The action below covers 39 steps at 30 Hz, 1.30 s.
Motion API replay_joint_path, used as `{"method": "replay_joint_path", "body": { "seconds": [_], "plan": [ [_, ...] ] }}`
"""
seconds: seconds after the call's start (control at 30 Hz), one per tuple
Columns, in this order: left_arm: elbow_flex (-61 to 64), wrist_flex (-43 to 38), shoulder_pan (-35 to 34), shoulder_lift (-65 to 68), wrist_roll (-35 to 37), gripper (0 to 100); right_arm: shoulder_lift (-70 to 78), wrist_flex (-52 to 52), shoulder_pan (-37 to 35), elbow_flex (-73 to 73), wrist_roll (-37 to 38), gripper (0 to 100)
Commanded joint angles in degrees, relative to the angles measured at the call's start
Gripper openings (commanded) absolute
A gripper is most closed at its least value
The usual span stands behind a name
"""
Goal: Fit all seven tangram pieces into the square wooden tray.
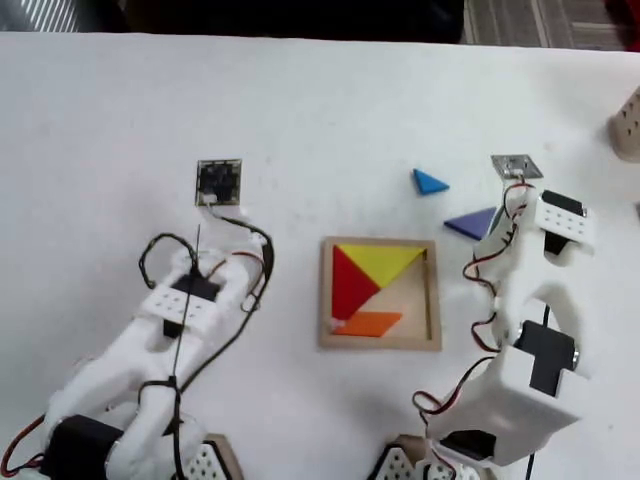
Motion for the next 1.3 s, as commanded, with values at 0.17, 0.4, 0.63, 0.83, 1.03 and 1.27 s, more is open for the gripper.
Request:
{"method": "replay_joint_path", "body": {
  "seconds": [0.17,0.4,0.63,0.83,1.03,1.27],
  "plan": [
    [-0.62,-0.53,0.84,-1.63,-0.70,2,-0.22,-9.54,1.10,5.80,2.64,23.4],
    [-0.62,-0.53,0.84,-1.63,-0.70,2,-0.22,-10.77,1.71,6.59,3.08,23.3],
    [-0.62,-0.53,0.66,-1.63,-0.70,2,-0.22,-10.77,1.54,6.59,3.08,11.0],
    [-0.62,-0.53,0.75,-1.63,-0.70,2,-0.22,-10.51,1.80,6.68,4.66,9.7],
    [-0.62,-0.53,0.75,-1.63,-0.70,2,-0.31,-10.42,2.51,6.68,4.57,6.8],
    [-0.62,-0.53,0.75,-1.63,-0.70,2,-0.84,-6.55,2.15,4.31,4.57,1.9]
  ]
}}
